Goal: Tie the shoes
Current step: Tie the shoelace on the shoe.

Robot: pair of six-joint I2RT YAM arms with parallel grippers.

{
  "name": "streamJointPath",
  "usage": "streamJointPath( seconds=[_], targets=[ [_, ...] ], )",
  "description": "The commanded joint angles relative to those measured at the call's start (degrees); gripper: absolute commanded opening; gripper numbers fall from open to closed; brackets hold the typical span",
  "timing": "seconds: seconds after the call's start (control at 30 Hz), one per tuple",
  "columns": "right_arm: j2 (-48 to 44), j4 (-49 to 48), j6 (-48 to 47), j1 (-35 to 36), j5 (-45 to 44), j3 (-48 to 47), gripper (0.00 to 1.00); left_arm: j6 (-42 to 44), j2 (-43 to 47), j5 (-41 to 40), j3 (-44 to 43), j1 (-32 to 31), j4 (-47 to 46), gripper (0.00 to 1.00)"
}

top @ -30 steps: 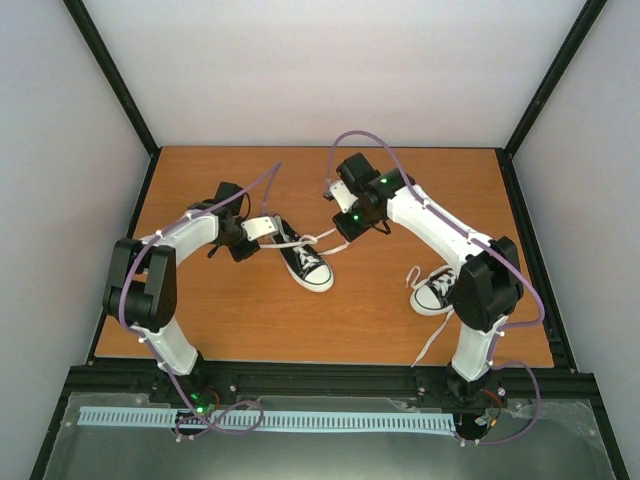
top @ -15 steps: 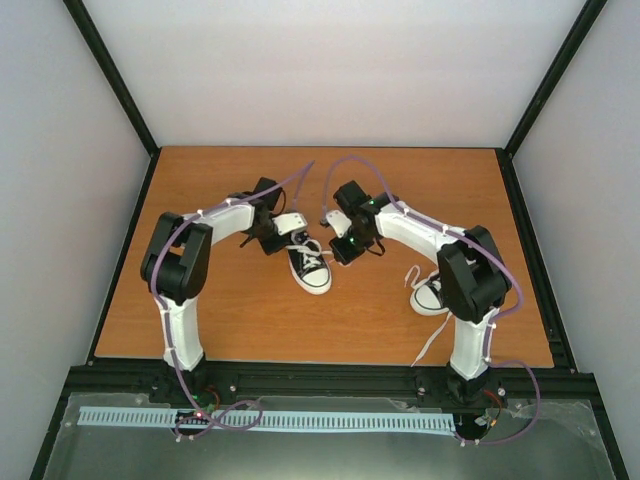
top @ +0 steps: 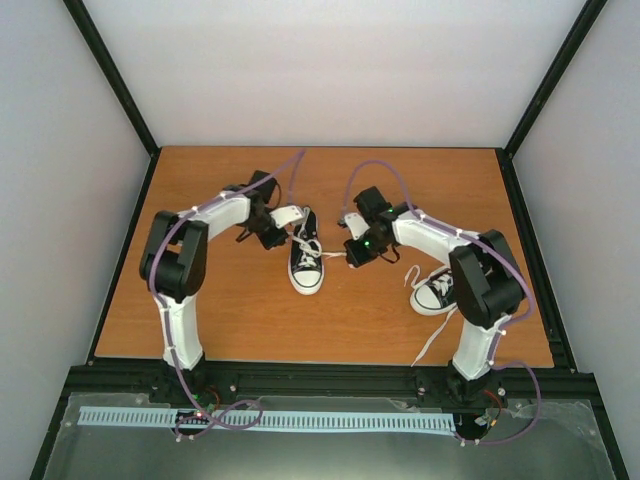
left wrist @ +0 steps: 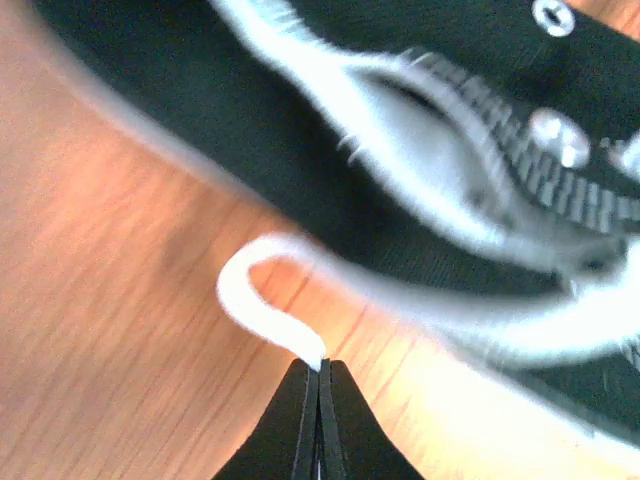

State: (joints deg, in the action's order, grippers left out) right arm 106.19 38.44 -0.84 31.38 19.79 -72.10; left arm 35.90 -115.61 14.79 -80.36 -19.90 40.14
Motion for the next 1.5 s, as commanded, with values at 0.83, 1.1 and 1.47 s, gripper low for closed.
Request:
streamJointPath(
  seconds=[0.83, 1.1, 1.47],
  targets=[
    [-3.57, -10.82, 4.31, -11.91, 2.42, 12.91, 0.03, 6.41, 13.44, -16.93, 12.42, 30.71, -5.83, 0.01],
    [-4.15, -10.70, 4.00, -13.16, 2.66, 12.90, 0.03, 6.27, 13.27, -17.63, 12.53, 31.11, -6.44, 0.01],
    [-5.89, -3.84, 1.00, -5.62, 5.34, 5.70, 0.64, 6.20, 24.57, 20.65, 6.34, 25.72, 14.30, 0.01]
  ],
)
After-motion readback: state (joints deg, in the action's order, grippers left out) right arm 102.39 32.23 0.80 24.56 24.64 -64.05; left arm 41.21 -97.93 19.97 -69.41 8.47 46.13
